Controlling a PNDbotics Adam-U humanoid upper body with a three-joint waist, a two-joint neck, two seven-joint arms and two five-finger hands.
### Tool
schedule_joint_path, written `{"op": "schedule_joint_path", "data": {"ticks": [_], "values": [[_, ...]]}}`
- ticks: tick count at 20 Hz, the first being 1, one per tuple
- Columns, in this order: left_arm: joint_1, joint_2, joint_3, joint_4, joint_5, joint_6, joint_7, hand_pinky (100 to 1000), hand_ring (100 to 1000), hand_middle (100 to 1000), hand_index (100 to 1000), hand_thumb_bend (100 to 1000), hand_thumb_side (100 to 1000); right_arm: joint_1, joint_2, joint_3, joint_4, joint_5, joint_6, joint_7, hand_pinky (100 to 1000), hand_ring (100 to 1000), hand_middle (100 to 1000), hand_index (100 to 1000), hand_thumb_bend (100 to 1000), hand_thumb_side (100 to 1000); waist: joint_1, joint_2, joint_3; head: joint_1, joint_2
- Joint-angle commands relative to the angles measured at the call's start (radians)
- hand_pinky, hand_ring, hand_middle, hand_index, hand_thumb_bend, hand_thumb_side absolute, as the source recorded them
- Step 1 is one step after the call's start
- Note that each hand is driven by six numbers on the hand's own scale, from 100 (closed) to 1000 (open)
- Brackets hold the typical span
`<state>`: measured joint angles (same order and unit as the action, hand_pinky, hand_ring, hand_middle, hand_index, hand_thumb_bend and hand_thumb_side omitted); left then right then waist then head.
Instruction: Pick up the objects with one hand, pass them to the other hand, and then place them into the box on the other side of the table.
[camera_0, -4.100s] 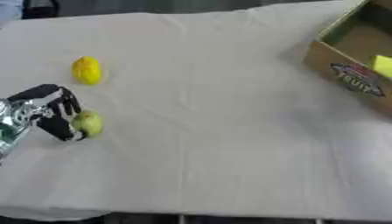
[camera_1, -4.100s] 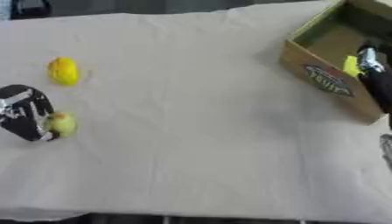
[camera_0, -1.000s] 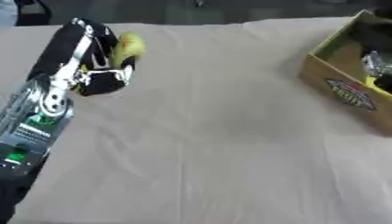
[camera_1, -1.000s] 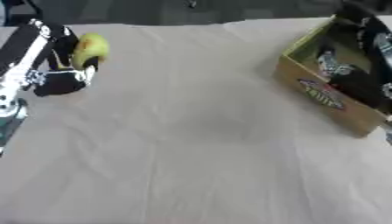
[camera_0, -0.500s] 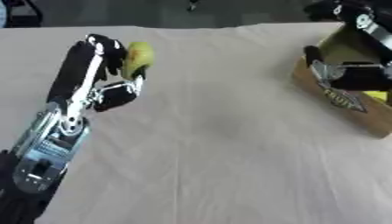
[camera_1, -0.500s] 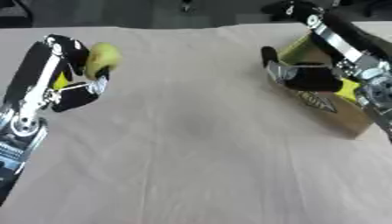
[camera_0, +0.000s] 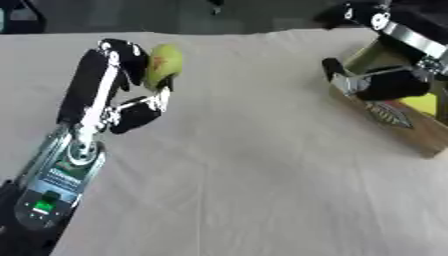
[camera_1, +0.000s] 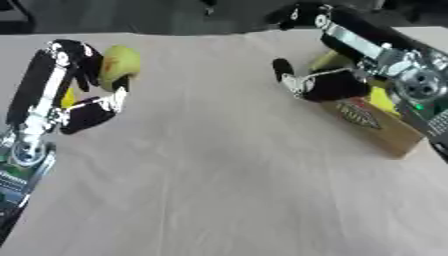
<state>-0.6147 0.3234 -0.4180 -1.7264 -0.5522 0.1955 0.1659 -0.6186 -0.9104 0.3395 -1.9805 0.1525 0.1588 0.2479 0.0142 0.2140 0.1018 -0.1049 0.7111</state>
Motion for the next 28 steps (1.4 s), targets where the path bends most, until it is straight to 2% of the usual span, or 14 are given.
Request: {"op": "schedule_joint_path", "data": {"ticks": [1,5,11,19,28], "values": [[-0.012,-0.004,-0.005,-0.027,0.005,-0.046,0.003,319,376,356,451,100,100,-0.049,-0.011,0.024,-0.019,0.032,0.019,0.042,955,881,860,893,100,206,-0.006,-0.024,0.000,-0.006,-0.002],[-0.015,-0.024,-0.013,-0.023,0.014,-0.084,0.000,319,375,354,450,100,100,-0.109,0.023,0.065,-0.019,0.062,0.055,0.089,952,878,857,888,100,209,-0.012,-0.026,0.003,-0.010,-0.002],[-0.016,-0.045,-0.018,-0.010,0.013,-0.103,0.005,321,375,354,451,100,100,-0.163,0.068,0.098,-0.019,0.096,0.106,0.120,952,881,859,889,100,211,-0.016,-0.027,0.008,-0.019,-0.011],[-0.022,-0.075,-0.020,0.037,-0.016,-0.168,0.005,327,378,356,452,100,100,-0.214,0.120,0.121,-0.019,0.131,0.135,0.144,950,901,877,904,100,224,-0.017,-0.028,0.012,-0.022,-0.001],[-0.033,-0.093,-0.029,0.049,-0.020,-0.191,-0.006,326,375,354,450,100,100,-0.252,0.171,0.148,-0.019,0.187,0.157,0.186,946,901,860,895,100,240,-0.017,-0.026,0.019,-0.029,0.001]]}}
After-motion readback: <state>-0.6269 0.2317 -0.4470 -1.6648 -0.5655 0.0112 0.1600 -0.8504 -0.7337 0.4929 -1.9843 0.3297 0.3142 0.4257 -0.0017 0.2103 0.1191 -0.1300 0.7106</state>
